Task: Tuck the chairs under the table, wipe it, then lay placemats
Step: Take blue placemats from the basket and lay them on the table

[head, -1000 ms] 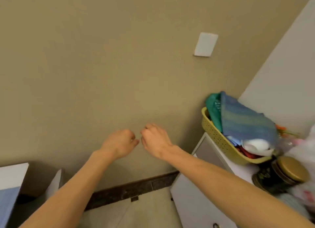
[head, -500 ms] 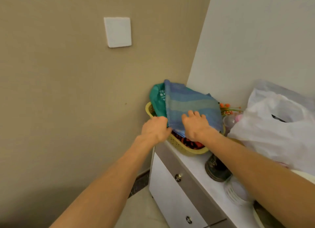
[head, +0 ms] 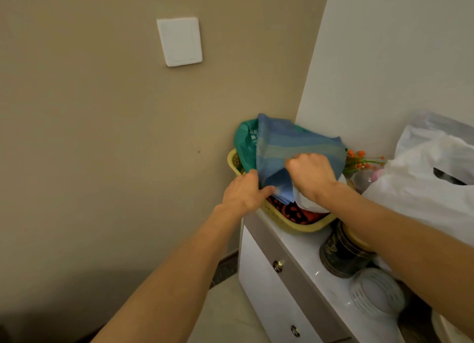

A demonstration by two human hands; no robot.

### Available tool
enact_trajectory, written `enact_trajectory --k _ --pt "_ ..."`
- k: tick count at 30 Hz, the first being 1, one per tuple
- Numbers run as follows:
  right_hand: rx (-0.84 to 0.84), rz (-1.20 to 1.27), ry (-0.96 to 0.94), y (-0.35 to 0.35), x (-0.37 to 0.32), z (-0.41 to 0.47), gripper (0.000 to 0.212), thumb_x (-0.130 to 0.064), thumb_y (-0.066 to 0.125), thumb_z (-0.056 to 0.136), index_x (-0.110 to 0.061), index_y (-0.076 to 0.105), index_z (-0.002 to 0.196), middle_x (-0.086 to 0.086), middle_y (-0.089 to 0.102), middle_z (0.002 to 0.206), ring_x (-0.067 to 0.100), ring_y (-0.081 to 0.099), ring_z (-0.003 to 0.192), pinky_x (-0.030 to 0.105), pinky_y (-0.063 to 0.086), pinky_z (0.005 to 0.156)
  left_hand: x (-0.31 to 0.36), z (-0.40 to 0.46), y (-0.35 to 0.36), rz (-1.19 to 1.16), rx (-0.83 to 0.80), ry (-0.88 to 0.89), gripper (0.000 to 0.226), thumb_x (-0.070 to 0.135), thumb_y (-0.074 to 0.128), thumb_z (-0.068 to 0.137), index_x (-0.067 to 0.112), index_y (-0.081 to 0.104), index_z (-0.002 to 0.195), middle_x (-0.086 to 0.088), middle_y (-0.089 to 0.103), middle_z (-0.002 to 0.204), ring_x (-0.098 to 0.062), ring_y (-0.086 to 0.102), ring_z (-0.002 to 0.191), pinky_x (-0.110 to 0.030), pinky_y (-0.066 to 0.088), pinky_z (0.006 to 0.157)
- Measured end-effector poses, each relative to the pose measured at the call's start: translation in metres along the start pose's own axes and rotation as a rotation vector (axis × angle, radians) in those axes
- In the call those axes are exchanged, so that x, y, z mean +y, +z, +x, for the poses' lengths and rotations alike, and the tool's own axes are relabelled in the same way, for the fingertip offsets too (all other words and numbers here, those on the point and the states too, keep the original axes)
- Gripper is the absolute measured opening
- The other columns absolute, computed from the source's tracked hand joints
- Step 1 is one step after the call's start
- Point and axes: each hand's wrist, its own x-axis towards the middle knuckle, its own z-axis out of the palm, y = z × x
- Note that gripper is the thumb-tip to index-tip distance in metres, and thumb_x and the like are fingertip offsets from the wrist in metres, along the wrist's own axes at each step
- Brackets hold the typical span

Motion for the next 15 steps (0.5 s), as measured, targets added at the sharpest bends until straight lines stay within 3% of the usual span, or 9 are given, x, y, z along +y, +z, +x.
enact_trajectory --k 3,6,8,11,15 --pt "0.137 0.08 0.034 -0.024 -0.005 0.0 0.01 -0.003 0.061 0.081 -0.012 0.057 0.083 0.008 0.061 0.079 0.029 0.059 0.068 0.031 0.025 0.049 0.002 -0.008 -0.013 -0.122 0.067 -0.034 0.05 0.058 0.058 0.09 0.015 0.05 0.114 -0.008 0.063 0.106 -0.031 0.06 0.096 -0.045 0.052 0.08" --pt "0.322 0.209 0.11 -0.05 -0.011 -0.005 0.024 0.01 0.07 0.062 -0.007 0.054 0.064 0.011 0.05 0.054 0.025 0.041 0.042 0.021 0.009 0.046 0.003 -0.025 -0.03 -0.192 0.189 -0.042 0.053 0.061 0.055 0.088 0.016 0.05 0.117 -0.006 0.065 0.108 -0.032 0.061 0.099 -0.047 0.052 0.082" --pt "0.465 0.259 0.123 -0.066 -0.012 -0.005 0.026 0.013 0.072 0.057 -0.005 0.053 0.06 0.011 0.047 0.047 0.026 0.044 0.034 0.016 0.01 0.047 0.004 -0.037 -0.041 -0.208 0.242 -0.04 0.055 0.062 0.054 0.088 0.016 0.051 0.118 -0.006 0.066 0.109 -0.032 0.061 0.099 -0.046 0.052 0.081" --pt "0.593 0.248 0.141 -0.1 -0.02 -0.01 0.022 0.002 0.075 0.071 -0.006 0.057 0.062 0.011 0.052 0.047 0.029 0.049 0.035 0.02 0.019 0.044 0.005 -0.063 -0.061 -0.226 0.289 -0.01 0.054 0.062 0.054 0.088 0.015 0.054 0.116 -0.005 0.067 0.103 -0.031 0.062 0.094 -0.044 0.053 0.078" --pt "0.755 0.24 0.11 -0.145 -0.047 -0.02 0.028 -0.015 0.071 0.085 -0.008 0.058 0.062 0.013 0.057 0.05 0.034 0.055 0.04 0.024 0.023 0.046 -0.002 -0.105 -0.086 -0.255 0.401 -0.02 0.053 0.058 0.05 0.092 0.012 0.056 0.118 -0.01 0.069 0.114 -0.036 0.062 0.103 -0.046 0.052 0.084"
